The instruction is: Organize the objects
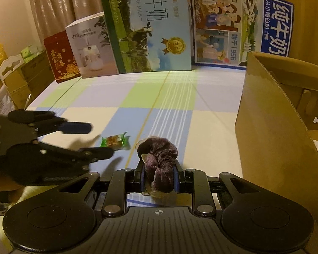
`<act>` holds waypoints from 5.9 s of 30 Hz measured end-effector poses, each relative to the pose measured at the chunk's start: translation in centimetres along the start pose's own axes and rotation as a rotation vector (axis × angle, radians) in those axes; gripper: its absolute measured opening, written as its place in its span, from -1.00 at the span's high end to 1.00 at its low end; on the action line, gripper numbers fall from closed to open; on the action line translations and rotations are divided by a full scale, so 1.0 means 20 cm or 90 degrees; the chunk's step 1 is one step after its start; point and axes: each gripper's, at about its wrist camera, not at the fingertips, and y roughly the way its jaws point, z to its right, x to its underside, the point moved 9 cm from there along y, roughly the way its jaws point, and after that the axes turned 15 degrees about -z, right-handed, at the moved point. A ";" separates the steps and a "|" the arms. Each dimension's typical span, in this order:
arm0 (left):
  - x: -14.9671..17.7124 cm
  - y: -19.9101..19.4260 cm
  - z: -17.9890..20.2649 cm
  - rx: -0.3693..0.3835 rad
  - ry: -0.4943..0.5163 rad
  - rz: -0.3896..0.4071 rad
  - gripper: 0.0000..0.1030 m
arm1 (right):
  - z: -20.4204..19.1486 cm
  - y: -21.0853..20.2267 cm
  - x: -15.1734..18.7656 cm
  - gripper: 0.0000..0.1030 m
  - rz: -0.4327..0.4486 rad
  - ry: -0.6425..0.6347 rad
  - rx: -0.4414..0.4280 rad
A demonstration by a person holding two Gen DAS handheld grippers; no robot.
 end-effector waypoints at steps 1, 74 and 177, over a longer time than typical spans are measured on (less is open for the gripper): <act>-0.01 0.02 0.01 0.003 0.006 -0.002 -0.02 | 0.00 0.00 0.00 0.58 0.000 -0.002 0.001; -0.40 -1.09 1.49 0.035 -0.121 0.028 0.69 | 0.85 -1.54 0.64 0.58 0.064 0.080 0.105; 0.68 -1.65 1.50 -0.072 -0.304 0.003 -0.99 | 0.25 -1.78 1.34 -0.97 0.009 0.063 0.087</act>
